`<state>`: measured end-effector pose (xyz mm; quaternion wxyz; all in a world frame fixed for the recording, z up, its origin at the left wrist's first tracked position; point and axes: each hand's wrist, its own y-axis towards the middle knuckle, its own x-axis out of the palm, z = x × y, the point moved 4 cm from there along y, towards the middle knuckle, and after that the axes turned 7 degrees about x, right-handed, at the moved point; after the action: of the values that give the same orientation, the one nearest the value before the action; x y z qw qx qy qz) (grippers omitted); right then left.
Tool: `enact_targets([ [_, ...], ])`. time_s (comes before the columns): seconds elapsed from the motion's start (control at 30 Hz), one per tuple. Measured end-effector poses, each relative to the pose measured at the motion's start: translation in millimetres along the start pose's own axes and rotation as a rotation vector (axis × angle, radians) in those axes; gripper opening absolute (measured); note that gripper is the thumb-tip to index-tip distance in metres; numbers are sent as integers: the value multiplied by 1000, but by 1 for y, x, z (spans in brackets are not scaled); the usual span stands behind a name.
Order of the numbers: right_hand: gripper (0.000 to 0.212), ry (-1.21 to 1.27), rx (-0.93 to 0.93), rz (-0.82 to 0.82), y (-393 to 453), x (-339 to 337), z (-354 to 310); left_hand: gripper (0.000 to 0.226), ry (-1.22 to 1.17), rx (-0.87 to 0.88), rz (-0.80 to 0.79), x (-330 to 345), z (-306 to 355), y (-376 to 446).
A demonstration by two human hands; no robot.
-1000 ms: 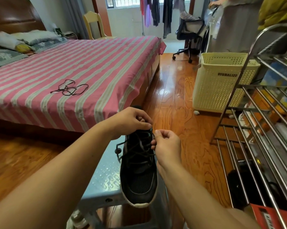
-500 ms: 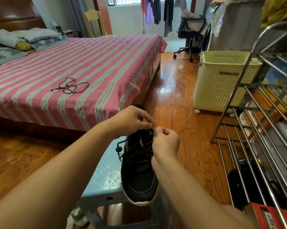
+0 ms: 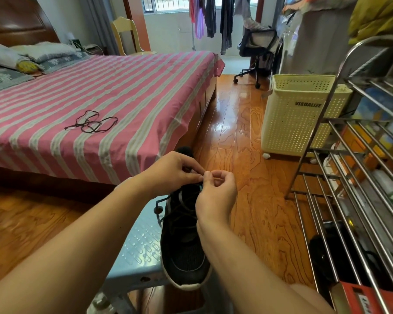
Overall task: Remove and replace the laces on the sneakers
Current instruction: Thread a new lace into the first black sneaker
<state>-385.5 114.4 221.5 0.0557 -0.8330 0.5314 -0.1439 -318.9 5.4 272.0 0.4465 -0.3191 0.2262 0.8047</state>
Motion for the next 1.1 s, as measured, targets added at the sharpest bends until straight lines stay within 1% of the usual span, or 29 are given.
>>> enact_targets([
  [0.1, 4, -67, -57, -46, -3, -9, 4, 7, 39, 5, 10, 0, 0, -4],
  [0.17, 6, -93, -63, -110, -3, -16, 4, 7, 22, -4, 10, 1, 0, -5],
  [0.23, 14, -135, -24, -185, -4, -22, 6, 7, 4, -3, 4, 1, 0, -5],
  [0.3, 16, -218, 17, -238, -6, -26, 9, 7, -3, -1, 3, 2, 1, -5],
  [0.43, 11, -311, -17, -255, -6, -32, 8, 7, -30, -14, 15, 2, 0, -5],
  [0.5, 12, -302, -32, -237, -1, -33, 6, 7, -48, -21, 10, 1, 0, -5],
  [0.57, 10, -262, -7, -223, 2, -32, 6, 7, -62, -22, 5, 1, -1, -5],
  [0.7, 6, -167, 143, -230, 6, -26, 11, 8, -91, -39, 7, 1, -3, -5],
  [0.73, 7, -159, 150, -236, 7, -25, 11, 9, -102, -41, 6, 1, -3, -5],
  [0.87, 8, -172, 14, -237, 9, -19, 3, 13, -173, -59, -12, 0, -4, -6],
  [0.97, 6, -215, -66, -232, 13, -16, 0, 9, -168, -105, -18, -4, 1, 1],
  [1.03, 6, -225, -58, -259, 16, -15, -1, 5, -142, -149, -40, -9, 7, 5],
  [1.07, 11, -205, -23, -289, 18, -15, -1, 4, -124, -164, -42, -15, 11, 7],
  [1.1, 19, -176, 19, -322, 19, -15, 0, 6, -128, -175, -6, -24, 16, 11],
])
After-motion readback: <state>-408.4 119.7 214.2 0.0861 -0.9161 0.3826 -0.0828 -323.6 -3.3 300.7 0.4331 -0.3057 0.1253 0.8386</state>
